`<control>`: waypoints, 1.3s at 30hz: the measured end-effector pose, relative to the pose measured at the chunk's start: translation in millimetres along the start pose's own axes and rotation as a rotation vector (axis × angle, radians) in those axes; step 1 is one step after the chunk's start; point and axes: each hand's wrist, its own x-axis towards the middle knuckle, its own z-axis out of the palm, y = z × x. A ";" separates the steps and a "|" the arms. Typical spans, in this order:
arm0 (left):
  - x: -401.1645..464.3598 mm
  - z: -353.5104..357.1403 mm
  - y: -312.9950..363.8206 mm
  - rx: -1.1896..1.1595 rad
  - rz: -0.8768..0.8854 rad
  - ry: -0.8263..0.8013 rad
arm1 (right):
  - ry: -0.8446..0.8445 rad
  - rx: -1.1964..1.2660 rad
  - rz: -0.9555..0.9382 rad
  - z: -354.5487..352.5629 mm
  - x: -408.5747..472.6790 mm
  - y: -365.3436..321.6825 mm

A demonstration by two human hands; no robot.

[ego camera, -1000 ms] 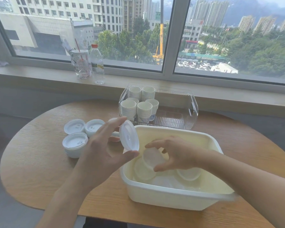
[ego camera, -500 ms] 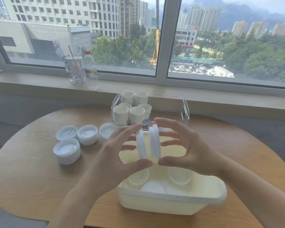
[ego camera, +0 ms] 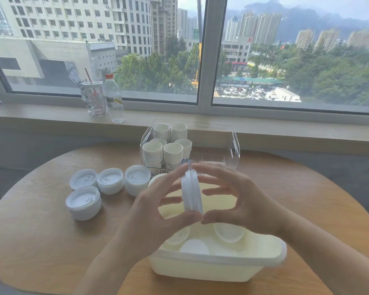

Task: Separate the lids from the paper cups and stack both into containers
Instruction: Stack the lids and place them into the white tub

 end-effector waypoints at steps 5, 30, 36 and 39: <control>-1.9 0.9 -0.6 0.032 0.023 -0.006 | -0.003 -0.036 0.001 2.4 2.7 -2.4; -38.1 -67.0 -34.7 0.084 -0.038 0.272 | -0.739 -0.936 0.237 92.9 82.0 55.2; -41.4 -71.2 -37.3 0.075 -0.049 0.268 | -0.695 -0.989 0.206 95.2 87.0 59.4; -40.1 -70.9 -36.2 0.072 -0.054 0.268 | -0.621 -0.875 0.236 78.3 88.3 45.0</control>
